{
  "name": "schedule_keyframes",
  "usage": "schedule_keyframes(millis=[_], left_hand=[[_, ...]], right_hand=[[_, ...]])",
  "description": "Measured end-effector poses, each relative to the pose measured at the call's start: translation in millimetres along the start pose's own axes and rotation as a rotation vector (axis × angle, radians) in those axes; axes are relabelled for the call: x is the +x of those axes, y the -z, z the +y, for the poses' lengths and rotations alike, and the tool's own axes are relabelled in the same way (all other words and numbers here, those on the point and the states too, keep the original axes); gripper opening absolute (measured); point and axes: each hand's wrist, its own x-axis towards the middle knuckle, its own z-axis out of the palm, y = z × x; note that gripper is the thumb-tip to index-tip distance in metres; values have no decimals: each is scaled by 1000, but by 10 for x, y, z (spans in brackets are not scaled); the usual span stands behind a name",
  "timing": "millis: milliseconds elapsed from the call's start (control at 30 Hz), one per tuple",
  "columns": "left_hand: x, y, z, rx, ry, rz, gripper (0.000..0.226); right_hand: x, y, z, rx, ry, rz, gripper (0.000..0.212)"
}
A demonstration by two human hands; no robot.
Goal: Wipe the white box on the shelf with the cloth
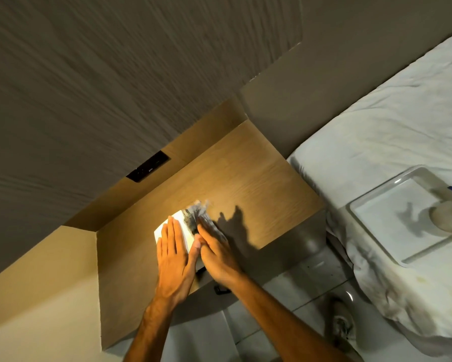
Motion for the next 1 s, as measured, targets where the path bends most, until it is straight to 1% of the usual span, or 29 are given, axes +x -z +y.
schedule_keyframes(millis=[67,167,267,367,500,567,600,667,733,800,900,1000], left_hand=[[6,0,-1,-15,7,-13,106],[8,-11,-15,12,2,-12,106],[15,-30,-26,27,2,0,107],[1,-30,-8,27,-4,21,107],[12,-21,23,3,12,24,106],[15,-35,0,27,11,20,102],[14,-39,-12,38,10,16,101],[18,-37,-17,42,9,9,103],[17,-26,-9,41,7,8,105],[12,-19,0,42,5,8,105],[15,-13,8,41,3,6,104],[20,-19,25,41,10,3,104]], right_hand=[[258,34,-110,-15,-35,-10,48],[420,79,-6,-120,-148,24,47],[110,69,153,-156,-122,53,50],[-157,33,128,-78,-65,22,51],[225,43,-55,-100,17,-25,47],[419,77,-20,-116,-46,-35,45],[430,98,31,-140,-90,-29,45],[289,106,165,-194,-108,16,46],[1,84,217,-154,-55,54,48],[-135,42,200,-90,-17,37,49],[77,61,58,-127,-24,-4,49],[360,103,36,-189,-41,9,48]])
